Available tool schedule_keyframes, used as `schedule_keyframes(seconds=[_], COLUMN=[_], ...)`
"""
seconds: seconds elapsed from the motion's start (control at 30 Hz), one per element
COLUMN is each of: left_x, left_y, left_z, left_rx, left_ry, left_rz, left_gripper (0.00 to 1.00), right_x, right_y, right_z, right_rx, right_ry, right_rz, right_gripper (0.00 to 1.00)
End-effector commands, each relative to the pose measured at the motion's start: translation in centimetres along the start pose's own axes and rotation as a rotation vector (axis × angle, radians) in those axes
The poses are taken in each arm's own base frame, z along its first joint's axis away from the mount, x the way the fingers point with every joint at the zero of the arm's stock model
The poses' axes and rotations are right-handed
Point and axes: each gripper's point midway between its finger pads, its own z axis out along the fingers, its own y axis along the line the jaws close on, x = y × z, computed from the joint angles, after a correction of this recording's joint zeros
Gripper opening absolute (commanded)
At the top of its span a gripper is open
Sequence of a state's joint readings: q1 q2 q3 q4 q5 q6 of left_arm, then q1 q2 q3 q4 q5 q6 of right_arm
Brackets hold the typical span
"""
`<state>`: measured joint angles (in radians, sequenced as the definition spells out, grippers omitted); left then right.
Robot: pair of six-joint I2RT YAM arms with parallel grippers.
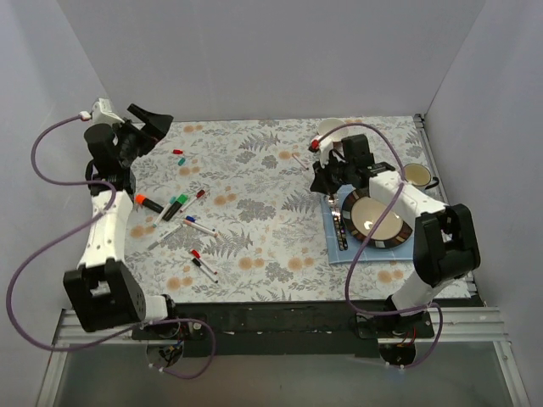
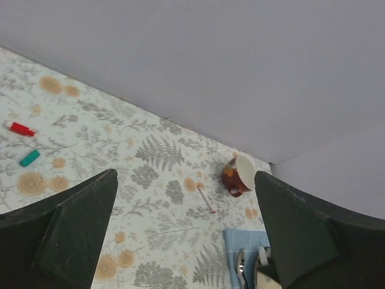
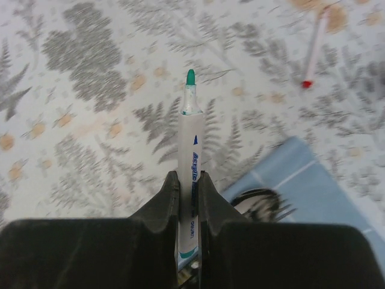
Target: Open the pen caps
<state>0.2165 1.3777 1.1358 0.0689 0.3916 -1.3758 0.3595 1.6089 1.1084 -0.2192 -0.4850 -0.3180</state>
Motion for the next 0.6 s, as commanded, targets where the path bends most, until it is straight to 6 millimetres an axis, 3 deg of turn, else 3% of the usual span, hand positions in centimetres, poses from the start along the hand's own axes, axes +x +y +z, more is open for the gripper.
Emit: schedule_keyframes(seconds=[0.0,0.1,0.13,0.17,0.2,0.23,0.27,0.33,0.43,0.57], left_x=[2.2,3.5,5.7,6.3,7.1,8.9,9.5,10.6,9.5,10.0], left_y=[-2.8,-4.1,-2.3,-1.6,-1.9,-0.5,0.5,1.0,-0.4,-0.8], left_z=[-5.6,-8.9,-9.2,-9.6,-10.5,-10.7,-10.9,-11.4,-11.9,-12.0], left_rx=[0.091,0.136,0.107,0.091,0.104,0.075,0.027,-0.014,0.0,0.03], left_ry=[0.032,0.005,0.038,0.028,0.019,0.048,0.054,0.091,0.044,0.06], left_rz=[0.097,0.163,0.157,0.187,0.22,0.229,0.243,0.284,0.327,0.316], left_gripper=[0.98,0.98,0.98,0.98,0.98,0.98,0.98,0.98,0.98,0.98], right_x=[-3.2,-2.4,-5.3,-4.0,-3.8,-6.0,-4.6,-5.4,-4.1,-3.2], right_y=[-7.0,-8.7,-10.0,-10.8,-11.3,-12.5,-13.4,-14.6,-15.4,-16.6], right_z=[0.8,2.8,2.7,4.3,4.6,4.6,6.0,6.3,7.7,8.9], right_rx=[0.238,0.229,0.252,0.244,0.246,0.28,0.282,0.319,0.327,0.353], right_ry=[0.06,0.157,0.121,0.169,0.194,0.168,0.206,0.209,0.239,0.265], right_rz=[-0.06,-0.076,-0.118,-0.104,-0.101,-0.128,-0.116,-0.12,-0.108,-0.099], right_gripper=[0.01,0.01,0.01,0.01,0.02,0.02,0.02,0.03,0.05,0.09])
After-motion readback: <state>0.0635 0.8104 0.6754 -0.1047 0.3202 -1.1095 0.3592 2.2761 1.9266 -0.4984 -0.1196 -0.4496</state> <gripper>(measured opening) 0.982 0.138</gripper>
